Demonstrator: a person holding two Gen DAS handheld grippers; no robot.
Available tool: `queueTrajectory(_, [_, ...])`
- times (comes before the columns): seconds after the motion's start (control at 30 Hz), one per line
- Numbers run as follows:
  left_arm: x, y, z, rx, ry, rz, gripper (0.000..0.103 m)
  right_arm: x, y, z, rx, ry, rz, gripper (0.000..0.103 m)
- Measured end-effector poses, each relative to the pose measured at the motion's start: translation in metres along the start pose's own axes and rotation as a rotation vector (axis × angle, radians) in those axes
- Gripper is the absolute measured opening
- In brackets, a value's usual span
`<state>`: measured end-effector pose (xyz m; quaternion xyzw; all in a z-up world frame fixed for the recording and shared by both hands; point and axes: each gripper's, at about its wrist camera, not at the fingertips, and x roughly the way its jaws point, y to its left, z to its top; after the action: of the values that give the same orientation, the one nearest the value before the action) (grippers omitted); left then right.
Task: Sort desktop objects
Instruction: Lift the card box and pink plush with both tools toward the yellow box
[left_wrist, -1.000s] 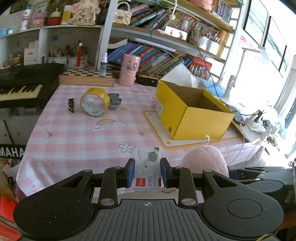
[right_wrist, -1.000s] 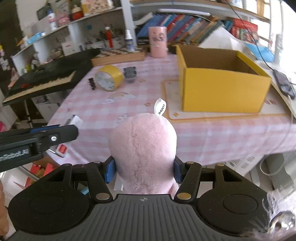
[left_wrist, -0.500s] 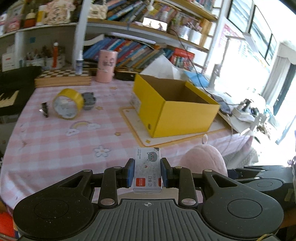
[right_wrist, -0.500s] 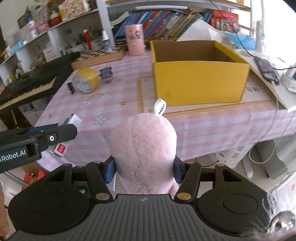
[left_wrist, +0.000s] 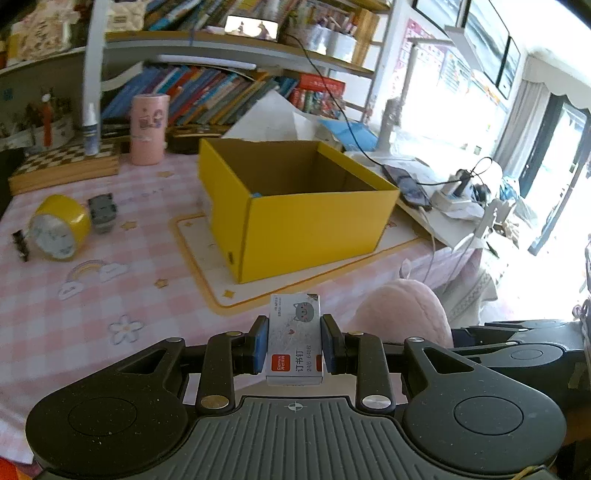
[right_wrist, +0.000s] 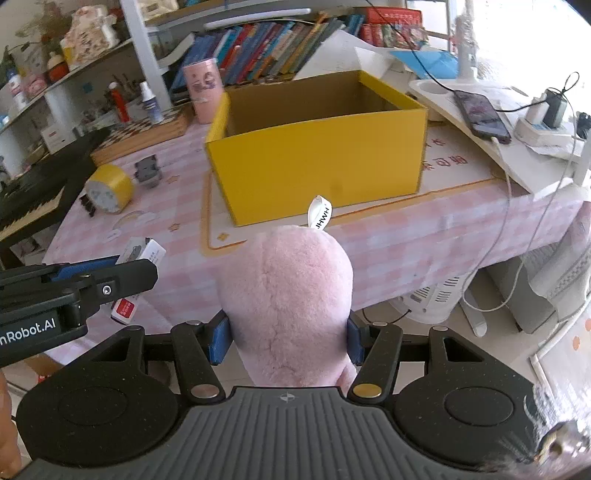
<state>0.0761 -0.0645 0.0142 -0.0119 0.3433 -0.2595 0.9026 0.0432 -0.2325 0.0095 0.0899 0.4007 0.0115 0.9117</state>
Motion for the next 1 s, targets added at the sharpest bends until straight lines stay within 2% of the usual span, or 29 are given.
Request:
queueTrajectory(0.3, [0.036, -0.031, 0.021, 0.055, 0.016, -0.03, 0.028, 0.009, -0.043, 0.017, 0.047, 0.008, -0.022, 0.056])
queueTrajectory(0.47, [0.049, -0.049, 0.042, 0.101, -0.025, -0.038, 0.028, 0.012, -0.068, 0.032, 0.061, -0.009, -0.038, 0.056])
queueTrajectory(0.7, [0.064, -0.07, 0.081, 0.151, -0.135, -0.016, 0.028, 0.004, -0.098, 0.07, 0.029, -0.119, -0.059, 0.056])
queueTrajectory(1.0, [0.092, -0.072, 0.129, 0.157, -0.229, 0.105, 0.028, 0.001, -0.117, 0.141, -0.045, -0.297, 0.012, 0.056])
